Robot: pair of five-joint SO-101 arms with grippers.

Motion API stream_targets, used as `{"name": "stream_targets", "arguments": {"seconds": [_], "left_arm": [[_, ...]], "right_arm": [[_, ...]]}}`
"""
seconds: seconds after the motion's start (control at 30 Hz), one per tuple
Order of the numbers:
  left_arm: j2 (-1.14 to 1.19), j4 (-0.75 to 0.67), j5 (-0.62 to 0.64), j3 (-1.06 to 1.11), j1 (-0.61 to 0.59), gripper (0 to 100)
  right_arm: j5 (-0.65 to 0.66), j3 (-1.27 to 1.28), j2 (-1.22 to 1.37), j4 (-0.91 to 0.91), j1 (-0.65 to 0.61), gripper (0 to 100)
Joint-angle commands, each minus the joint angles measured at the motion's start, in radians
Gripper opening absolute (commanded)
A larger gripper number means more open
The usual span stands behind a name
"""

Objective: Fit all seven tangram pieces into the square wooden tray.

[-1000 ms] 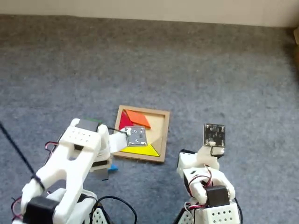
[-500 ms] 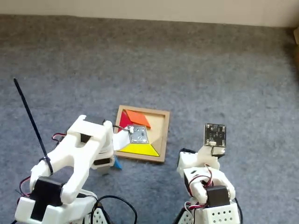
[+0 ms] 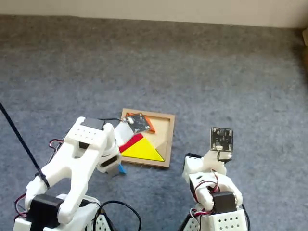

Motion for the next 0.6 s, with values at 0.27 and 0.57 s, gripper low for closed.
{"name": "stream_targets", "arguments": {"seconds": [0.27, 0.57], "left_arm": [[-0.035, -0.166, 0.120, 0.082, 0.036, 23], [-0.044, -0.158, 0.127, 0.124, 0.128, 12]], "right_arm": [[0.014, 0.116, -0.012, -0.031, 0.012, 0.5], [0.014, 0.116, -0.012, -0.031, 0.012, 0.5]]}}
